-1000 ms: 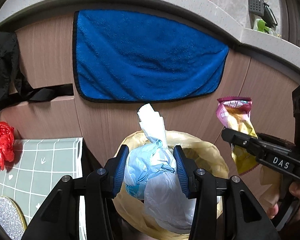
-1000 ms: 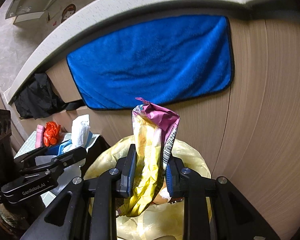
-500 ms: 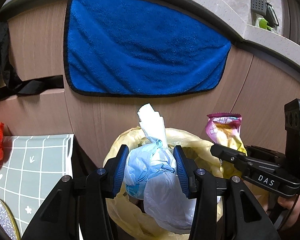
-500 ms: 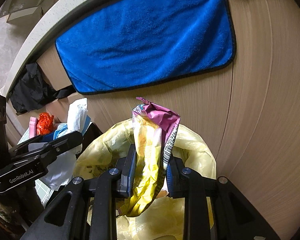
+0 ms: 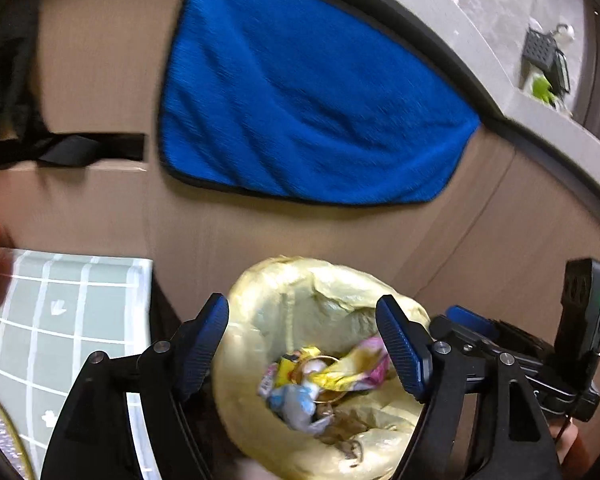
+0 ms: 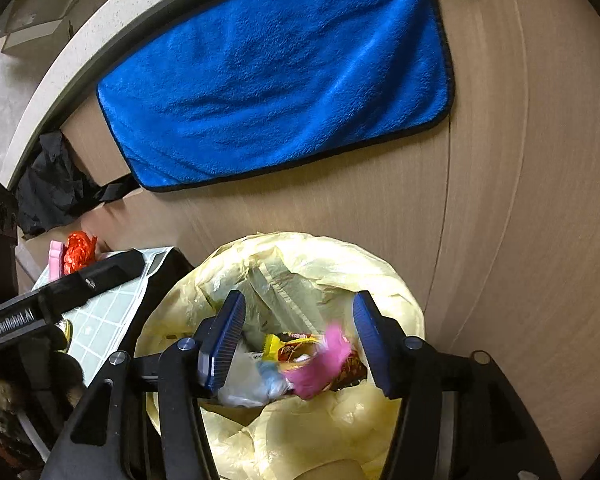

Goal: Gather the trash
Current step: 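Open both grippers to drop the plastic bag and snack bag into the bin, then move both grippers back over the table toward the remaining trash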

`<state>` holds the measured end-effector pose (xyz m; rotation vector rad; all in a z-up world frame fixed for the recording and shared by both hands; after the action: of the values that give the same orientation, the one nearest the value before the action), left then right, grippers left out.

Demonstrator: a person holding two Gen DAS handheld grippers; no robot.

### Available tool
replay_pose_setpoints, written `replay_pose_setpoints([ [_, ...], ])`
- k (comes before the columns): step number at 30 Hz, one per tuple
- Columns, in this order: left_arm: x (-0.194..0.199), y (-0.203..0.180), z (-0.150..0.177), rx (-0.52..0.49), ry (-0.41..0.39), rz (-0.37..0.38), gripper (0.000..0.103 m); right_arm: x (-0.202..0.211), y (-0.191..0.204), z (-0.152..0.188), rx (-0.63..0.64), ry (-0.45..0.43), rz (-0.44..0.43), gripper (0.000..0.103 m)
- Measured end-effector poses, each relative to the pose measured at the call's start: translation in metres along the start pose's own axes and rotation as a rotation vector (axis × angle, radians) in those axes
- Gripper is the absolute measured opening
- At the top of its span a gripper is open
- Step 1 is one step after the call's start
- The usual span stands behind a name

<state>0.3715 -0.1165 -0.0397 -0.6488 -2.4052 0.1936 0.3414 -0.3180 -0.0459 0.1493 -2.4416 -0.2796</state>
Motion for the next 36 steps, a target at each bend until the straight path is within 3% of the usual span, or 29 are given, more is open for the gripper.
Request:
replay_pose_setpoints([
  [11,0.095,0.064,0.008,0.008,-0.111,-0.203,0.077,0.037,0.018,-0.008,-0.016,-0.076,-0.038,0.054],
  [17,0.145,0.123,0.031,0.082,-0.116,-0.311,0.077,0.043,0.067,-0.006,0.048,-0.098,-0.106,0.054],
  [24,0.199,0.203,0.063,0.207,-0.107,-0.428,0.077,0.026,0.135,0.008,0.123,-0.031,-0.198,0.054],
  [31,0.213,0.254,0.089,0.322,-0.053,-0.435,0.077,0.008,0.187,0.027,0.184,0.036,-0.26,0.054],
  [36,0.183,0.246,0.065,0.153,-0.053,-0.36,0.077,-0.002,0.205,0.039,0.23,0.079,-0.267,0.054],
])
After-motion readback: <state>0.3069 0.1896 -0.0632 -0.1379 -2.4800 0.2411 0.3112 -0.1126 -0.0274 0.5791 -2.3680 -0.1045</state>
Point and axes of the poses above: each gripper's, at about its wrist camera, not at the fingertips, and x roughly against the way its jaws point, y to its left, z to its underside, the point moved 1 cm from there along -x, roughly the way its jaws point, and after that the axes turned 5 degrees about -x, right-handed, at the moved point
